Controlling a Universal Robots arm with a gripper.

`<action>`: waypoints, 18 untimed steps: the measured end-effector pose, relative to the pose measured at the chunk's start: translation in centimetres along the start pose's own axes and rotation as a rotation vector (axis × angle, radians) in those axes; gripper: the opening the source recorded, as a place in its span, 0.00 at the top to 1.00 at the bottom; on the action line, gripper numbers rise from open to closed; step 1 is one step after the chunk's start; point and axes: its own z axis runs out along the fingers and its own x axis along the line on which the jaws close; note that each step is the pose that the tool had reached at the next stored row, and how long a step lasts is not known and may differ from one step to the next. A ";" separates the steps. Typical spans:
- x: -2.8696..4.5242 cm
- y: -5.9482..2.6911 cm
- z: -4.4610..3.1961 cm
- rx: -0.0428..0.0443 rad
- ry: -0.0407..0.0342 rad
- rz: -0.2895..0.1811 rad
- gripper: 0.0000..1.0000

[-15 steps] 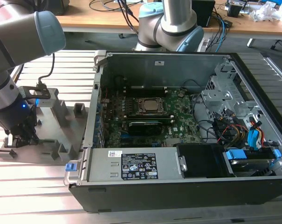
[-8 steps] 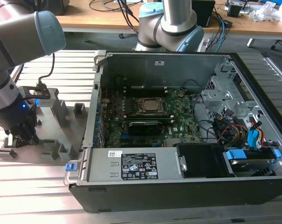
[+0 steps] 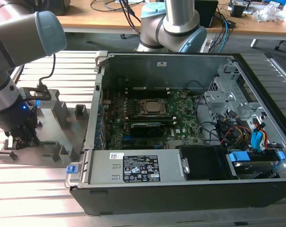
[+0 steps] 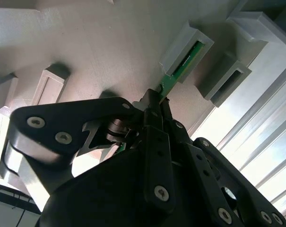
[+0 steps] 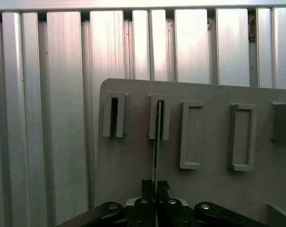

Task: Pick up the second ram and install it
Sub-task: 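Pick up the second ram and move it above second insertion slot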

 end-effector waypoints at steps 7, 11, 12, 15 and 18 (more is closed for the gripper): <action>-0.01 -0.01 -0.62 0.0000 0.0002 0.000 0.86; -0.03 -0.02 -1.65 0.0000 0.0002 0.000 0.86; -0.04 -0.02 -1.84 0.0000 0.0003 0.000 0.86; -0.05 -0.03 -2.67 0.0000 0.0002 0.000 0.86; -0.07 -0.03 -3.48 0.0000 0.0002 0.000 0.86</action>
